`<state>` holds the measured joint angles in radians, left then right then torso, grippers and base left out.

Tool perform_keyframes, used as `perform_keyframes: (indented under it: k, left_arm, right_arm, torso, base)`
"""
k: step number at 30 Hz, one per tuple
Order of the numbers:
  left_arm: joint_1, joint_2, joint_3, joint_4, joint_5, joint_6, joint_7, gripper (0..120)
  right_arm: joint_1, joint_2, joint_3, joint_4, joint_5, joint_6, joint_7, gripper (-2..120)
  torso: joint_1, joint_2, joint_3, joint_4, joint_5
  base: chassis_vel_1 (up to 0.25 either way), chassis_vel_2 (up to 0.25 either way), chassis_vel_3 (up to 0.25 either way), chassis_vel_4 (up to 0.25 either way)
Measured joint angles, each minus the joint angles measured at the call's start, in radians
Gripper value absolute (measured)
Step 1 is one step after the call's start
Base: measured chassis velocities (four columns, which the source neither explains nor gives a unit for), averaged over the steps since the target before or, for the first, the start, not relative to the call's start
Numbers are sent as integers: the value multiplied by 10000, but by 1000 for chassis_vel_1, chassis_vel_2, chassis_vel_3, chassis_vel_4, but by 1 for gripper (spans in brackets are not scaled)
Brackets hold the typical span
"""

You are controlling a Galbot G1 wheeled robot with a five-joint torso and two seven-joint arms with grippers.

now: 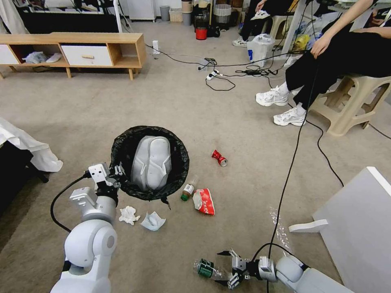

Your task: Pick up the trash bin and place the garbage on the floor into it.

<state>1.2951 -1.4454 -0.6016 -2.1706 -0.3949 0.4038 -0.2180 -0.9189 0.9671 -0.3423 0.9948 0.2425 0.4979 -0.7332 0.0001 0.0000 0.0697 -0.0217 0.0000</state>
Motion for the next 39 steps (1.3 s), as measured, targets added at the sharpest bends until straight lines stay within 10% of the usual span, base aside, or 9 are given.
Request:
perform_keyframes:
  k: [6, 26, 39]
  left_arm:
    - [9, 2, -12, 15, 0, -9, 5, 4]
    - [-79, -19, 53, 69, 96, -25, 15, 4]
    - [-77, 11, 77, 60, 89, 34, -33, 4]
  right_arm:
    - [6, 97, 8, -117, -25, 52, -48, 96]
    - [282, 222, 30, -172, -124, 175, -217, 25]
    - [199, 203, 729, 223, -103, 235, -251, 20]
  torso:
    - [0, 0, 0, 0, 0]
    - [0, 0, 0, -1, 0]
    - [0, 0, 1, 0, 3]
  base:
    - [0, 0, 0, 0]
    - [0, 0, 0, 0]
    - [0, 0, 0, 0]
